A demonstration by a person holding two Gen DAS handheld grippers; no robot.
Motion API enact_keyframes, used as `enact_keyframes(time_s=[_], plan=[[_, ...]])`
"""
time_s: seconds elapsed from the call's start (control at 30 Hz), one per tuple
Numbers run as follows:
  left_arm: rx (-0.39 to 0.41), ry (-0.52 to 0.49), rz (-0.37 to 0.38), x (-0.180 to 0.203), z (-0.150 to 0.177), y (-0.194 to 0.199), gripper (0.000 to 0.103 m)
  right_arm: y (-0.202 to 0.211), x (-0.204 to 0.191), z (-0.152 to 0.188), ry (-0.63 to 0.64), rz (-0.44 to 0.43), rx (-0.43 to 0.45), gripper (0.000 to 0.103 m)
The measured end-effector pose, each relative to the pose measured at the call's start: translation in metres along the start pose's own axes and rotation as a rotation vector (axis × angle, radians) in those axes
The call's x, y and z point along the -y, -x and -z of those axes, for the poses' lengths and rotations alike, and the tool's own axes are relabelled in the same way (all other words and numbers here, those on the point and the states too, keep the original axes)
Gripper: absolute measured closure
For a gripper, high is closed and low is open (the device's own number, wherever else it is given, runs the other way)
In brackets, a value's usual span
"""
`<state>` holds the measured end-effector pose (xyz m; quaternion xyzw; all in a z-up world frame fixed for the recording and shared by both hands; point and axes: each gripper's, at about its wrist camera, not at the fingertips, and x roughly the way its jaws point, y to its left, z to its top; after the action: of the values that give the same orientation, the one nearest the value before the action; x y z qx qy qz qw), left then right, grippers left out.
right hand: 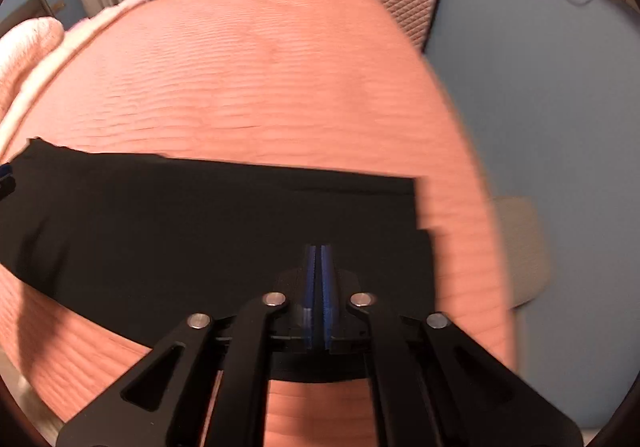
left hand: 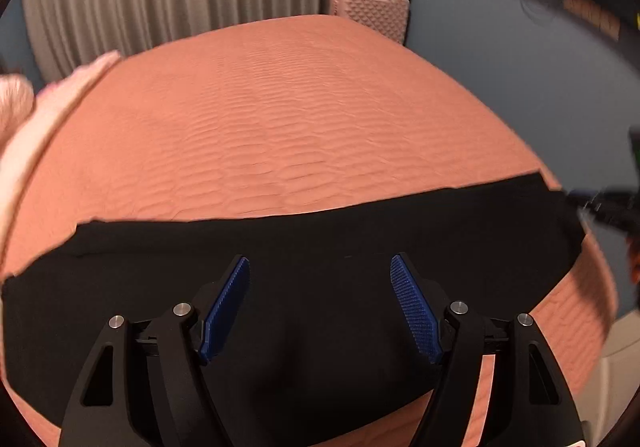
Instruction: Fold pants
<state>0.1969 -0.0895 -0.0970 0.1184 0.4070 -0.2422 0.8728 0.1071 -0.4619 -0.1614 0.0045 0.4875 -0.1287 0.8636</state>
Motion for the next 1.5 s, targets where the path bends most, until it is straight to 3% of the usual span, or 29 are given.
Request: enact_keyframes(time_s=[0.07, 0.17, 0.3, 0.47, 0.53, 0.57, 0.67, 0.73, 0.8, 0.87, 0.9, 0.93, 0.97, 1.0, 1.03, 1.07, 1.13, 1.2, 1.33, 1.5], plan=[[-0.006, -0.036, -0.039, 0.036, -0.007, -0.004, 0.032, 0.004, 0.020, -0.005, 0.040, 0.038, -0.002, 0.043], [-0.029, -0.047, -0.123, 0.066, -0.010, -0.011, 0.032, -0.004, 0.030, -0.009, 0.095, 0.042, -0.013, 0.035], [-0.047, -0.027, -0.221, 0.081, -0.007, -0.018, 0.030, -0.028, 0.045, -0.011, 0.079, 0.003, -0.047, 0.033], [-0.065, -0.024, -0.245, 0.083, -0.003, -0.022, 0.029, -0.047, 0.039, -0.013, 0.072, -0.045, -0.096, 0.034], [-0.072, -0.020, -0.242, 0.084, 0.001, -0.022, 0.029, -0.050, 0.036, -0.010, 0.071, -0.066, -0.131, 0.051], [-0.074, -0.017, -0.242, 0.084, 0.001, -0.023, 0.029, -0.052, 0.033, -0.008, 0.080, -0.056, -0.141, 0.052], [-0.080, -0.021, -0.249, 0.081, 0.003, -0.025, 0.029, -0.048, 0.028, -0.006, 0.098, -0.054, -0.137, 0.092], [-0.078, -0.022, -0.253, 0.077, 0.005, -0.021, 0.029, -0.027, 0.026, -0.010, 0.098, -0.058, -0.068, 0.096], [-0.069, -0.022, -0.263, 0.071, 0.007, -0.016, 0.028, 0.034, 0.011, -0.010, 0.177, -0.048, 0.121, 0.097], [-0.068, -0.027, -0.293, 0.062, 0.011, -0.012, 0.024, 0.066, 0.003, 0.002, 0.238, -0.040, 0.188, 0.097], [-0.073, -0.022, -0.299, 0.058, 0.013, -0.012, 0.024, 0.060, 0.005, 0.013, 0.259, -0.048, 0.138, 0.092], [-0.080, -0.011, -0.293, 0.053, 0.016, -0.012, 0.024, 0.034, 0.014, 0.031, 0.271, -0.033, 0.014, 0.088], [-0.086, 0.003, -0.291, 0.049, 0.017, -0.013, 0.024, 0.017, 0.021, 0.044, 0.278, 0.033, -0.063, 0.079], [-0.093, 0.014, -0.283, 0.046, 0.019, -0.014, 0.024, 0.002, 0.029, 0.057, 0.292, 0.134, -0.141, 0.079], [-0.096, 0.014, -0.276, 0.045, 0.021, -0.013, 0.024, 0.000, 0.034, 0.064, 0.297, 0.180, -0.159, 0.079], [-0.093, 0.007, -0.279, 0.045, 0.022, -0.013, 0.024, 0.010, 0.038, 0.067, 0.278, 0.192, -0.133, 0.079], [-0.087, -0.004, -0.286, 0.047, 0.023, -0.014, 0.024, 0.038, 0.042, 0.057, 0.180, 0.092, -0.046, 0.067], [-0.102, 0.013, -0.260, 0.049, 0.023, -0.020, 0.024, 0.049, 0.029, 0.043, 0.190, 0.053, 0.021, 0.052], [-0.118, 0.037, -0.203, 0.055, 0.022, -0.025, 0.024, 0.033, -0.014, 0.027, 0.377, 0.023, 0.043, 0.048], [-0.085, -0.024, -0.240, 0.070, 0.017, -0.024, 0.024, -0.027, -0.052, -0.006, 0.515, -0.002, 0.000, 0.048]])
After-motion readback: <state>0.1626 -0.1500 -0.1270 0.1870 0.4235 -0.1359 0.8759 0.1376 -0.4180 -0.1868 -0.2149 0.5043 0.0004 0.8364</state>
